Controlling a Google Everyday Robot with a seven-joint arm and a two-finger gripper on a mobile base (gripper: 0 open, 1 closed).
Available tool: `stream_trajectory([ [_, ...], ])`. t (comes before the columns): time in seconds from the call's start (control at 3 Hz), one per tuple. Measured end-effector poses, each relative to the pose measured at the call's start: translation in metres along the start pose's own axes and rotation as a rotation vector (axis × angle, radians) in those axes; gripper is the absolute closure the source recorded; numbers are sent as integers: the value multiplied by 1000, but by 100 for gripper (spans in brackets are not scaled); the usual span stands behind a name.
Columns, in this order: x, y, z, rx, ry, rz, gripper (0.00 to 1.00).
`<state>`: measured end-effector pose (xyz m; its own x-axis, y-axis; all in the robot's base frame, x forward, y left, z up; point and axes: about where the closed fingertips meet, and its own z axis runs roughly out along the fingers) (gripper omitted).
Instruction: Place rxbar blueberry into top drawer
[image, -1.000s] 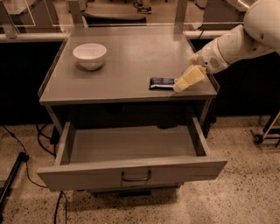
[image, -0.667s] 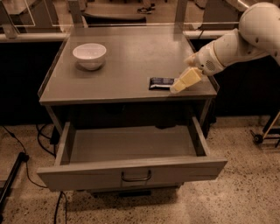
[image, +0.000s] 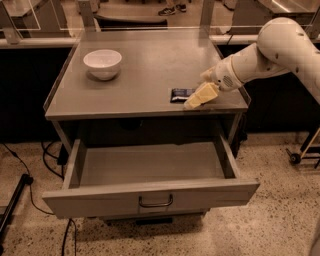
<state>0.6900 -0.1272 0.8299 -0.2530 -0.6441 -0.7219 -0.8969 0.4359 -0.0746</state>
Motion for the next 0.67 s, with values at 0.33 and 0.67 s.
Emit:
stream_trajectory([
  [0.33, 2, -1, 5, 4, -4, 7, 22],
  [0.67, 3, -1, 7, 4, -2, 10, 31],
])
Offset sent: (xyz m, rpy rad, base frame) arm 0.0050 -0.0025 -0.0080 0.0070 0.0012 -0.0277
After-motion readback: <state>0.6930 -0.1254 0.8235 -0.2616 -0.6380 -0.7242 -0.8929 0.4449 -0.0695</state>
